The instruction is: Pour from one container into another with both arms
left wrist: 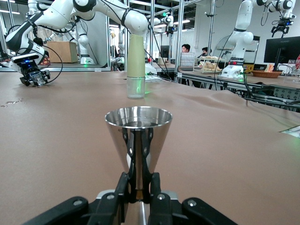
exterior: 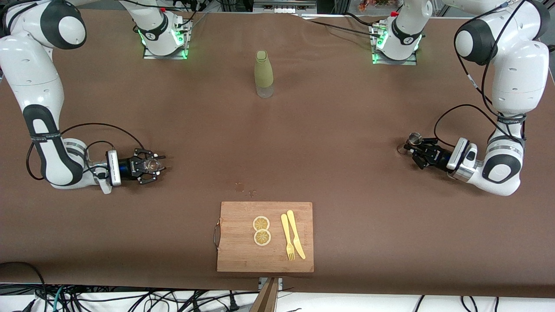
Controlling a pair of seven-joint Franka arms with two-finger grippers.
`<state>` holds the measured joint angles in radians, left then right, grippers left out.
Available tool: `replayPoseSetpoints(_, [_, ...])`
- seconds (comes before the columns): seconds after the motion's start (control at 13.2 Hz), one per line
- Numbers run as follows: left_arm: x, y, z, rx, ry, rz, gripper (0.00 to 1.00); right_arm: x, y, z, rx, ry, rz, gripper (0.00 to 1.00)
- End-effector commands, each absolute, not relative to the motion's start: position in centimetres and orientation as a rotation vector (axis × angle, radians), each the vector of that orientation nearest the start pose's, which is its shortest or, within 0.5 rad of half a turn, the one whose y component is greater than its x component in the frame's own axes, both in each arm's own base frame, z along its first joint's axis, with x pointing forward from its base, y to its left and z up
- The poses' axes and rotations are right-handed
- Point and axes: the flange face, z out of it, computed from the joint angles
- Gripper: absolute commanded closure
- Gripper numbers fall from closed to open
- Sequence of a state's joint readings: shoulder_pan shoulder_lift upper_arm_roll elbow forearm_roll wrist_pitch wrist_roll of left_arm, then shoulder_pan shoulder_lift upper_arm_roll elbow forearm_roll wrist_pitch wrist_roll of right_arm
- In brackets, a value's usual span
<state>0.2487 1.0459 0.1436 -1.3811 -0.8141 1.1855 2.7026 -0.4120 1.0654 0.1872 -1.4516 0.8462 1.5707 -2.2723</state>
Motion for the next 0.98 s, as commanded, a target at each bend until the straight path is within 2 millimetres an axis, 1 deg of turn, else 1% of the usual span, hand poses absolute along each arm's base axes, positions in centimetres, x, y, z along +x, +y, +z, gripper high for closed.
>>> replayPoseSetpoints(0.0, [57.7,13.0,8.2,0.886,-1.606,0.737,0.88,61.0,-7.3,6.0,-1.322,-1.357,-0.71,0.0])
replayPoseSetpoints(0.08, [57.6,13.2,8.2,0.891,-1.606,0.736,0.52,61.0,-7.6,6.0,-1.329,-1.354,-0.707,0.0])
replayPoseSetpoints(0.15, [57.6,13.3,8.1,0.895,-1.604,0.734,0.28,61.0,-7.9,6.2,-1.33,-1.353,-0.705,0.0])
replayPoseSetpoints(0.23, [57.5,13.3,7.8,0.894,-1.601,0.734,0.0,60.8,-8.5,6.2,-1.334,-1.345,-0.697,0.0])
replayPoseSetpoints(0.3, [57.4,13.3,7.8,0.896,-1.599,0.733,0.0,60.5,-9.3,6.2,-1.335,-1.333,-0.688,0.0])
replayPoseSetpoints(0.38, [57.4,13.5,7.8,0.901,-1.598,0.729,0.0,60.7,-10.1,6.6,-1.338,-1.336,-0.688,0.0])
replayPoseSetpoints(0.53, [57.8,14.9,8.8,0.929,-1.624,0.72,0.0,61.3,-12.4,8.3,-1.328,-1.354,-0.686,0.0])
replayPoseSetpoints(0.6, [58.7,15.9,9.9,0.943,-1.662,0.716,0.0,61.7,-13.8,9.1,-1.334,-1.365,-0.684,0.0])
replayPoseSetpoints(0.68, [59.4,17.7,11.2,0.981,-1.712,0.703,0.0,61.9,-15.0,9.8,-1.346,-1.368,-0.674,0.0])
replayPoseSetpoints(0.75, [60.2,19.5,12.9,1.034,-1.77,0.693,0.0,61.6,-16.1,10.1,-1.358,-1.36,-0.662,0.0])
replayPoseSetpoints(0.83, [61.0,20.4,14.8,1.071,-1.832,0.701,0.0,61.4,-16.9,10.2,-1.37,-1.356,-0.656,0.0])
replayPoseSetpoints(0.91, [62.0,21.1,17.2,1.109,-1.899,0.715,0.0,61.6,-17.6,10.6,-1.387,-1.357,-0.649,0.0])
